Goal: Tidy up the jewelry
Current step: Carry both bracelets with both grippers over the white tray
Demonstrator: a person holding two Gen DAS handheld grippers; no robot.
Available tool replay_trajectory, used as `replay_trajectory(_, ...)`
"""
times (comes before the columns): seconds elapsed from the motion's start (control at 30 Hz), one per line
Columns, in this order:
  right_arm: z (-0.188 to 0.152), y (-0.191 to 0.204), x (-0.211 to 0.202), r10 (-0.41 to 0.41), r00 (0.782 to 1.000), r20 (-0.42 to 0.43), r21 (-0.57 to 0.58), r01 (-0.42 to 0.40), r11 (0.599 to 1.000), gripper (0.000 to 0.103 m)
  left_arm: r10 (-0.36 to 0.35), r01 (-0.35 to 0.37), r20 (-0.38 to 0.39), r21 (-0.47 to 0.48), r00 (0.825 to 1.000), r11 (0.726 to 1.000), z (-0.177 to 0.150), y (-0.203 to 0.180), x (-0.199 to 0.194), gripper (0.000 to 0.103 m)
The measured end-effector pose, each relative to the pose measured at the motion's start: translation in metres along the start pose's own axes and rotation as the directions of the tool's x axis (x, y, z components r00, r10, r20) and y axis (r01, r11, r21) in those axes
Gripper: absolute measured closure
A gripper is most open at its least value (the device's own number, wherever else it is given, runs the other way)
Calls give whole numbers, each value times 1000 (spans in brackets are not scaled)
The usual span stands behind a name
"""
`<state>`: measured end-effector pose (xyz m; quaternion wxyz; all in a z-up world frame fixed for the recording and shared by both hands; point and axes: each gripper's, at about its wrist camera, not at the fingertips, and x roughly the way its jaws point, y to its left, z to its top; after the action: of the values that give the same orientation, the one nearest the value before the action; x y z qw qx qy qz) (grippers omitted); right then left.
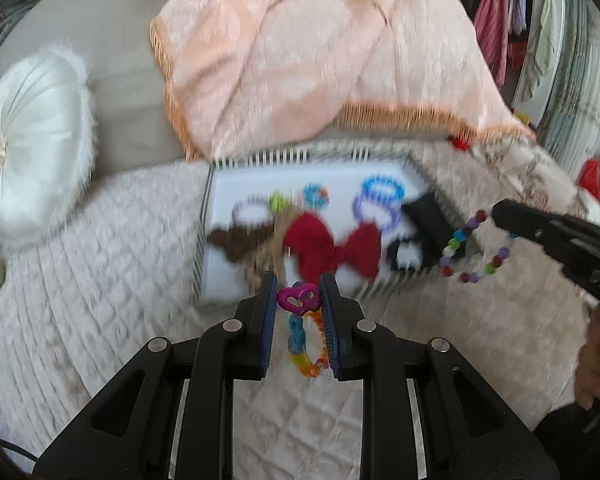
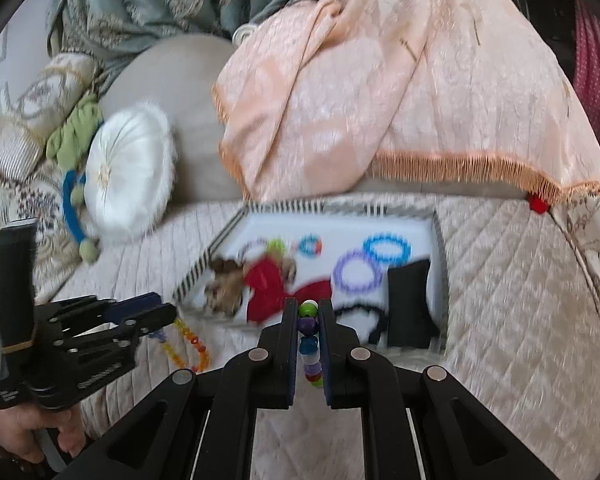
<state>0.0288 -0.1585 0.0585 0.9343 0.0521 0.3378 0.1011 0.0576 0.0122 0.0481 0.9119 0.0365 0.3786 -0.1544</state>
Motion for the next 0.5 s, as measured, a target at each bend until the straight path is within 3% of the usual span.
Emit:
replay_trajectory(0.23, 48, -18, 33, 20, 999, 26, 25, -20, 999, 94, -24, 24, -4, 6, 1000, 1000, 55, -10, 38, 83)
replay_trajectory(0.37, 61, -35, 68, 26, 1000, 0, 76, -26, 997, 94, -83, 83, -10, -24, 996, 996, 82, -15, 78, 83)
replay_trajectory(0.5, 66, -52, 111, 22, 998, -55, 122, -15, 992, 94, -95, 93, -30, -71, 995, 993, 96, -7, 123, 83)
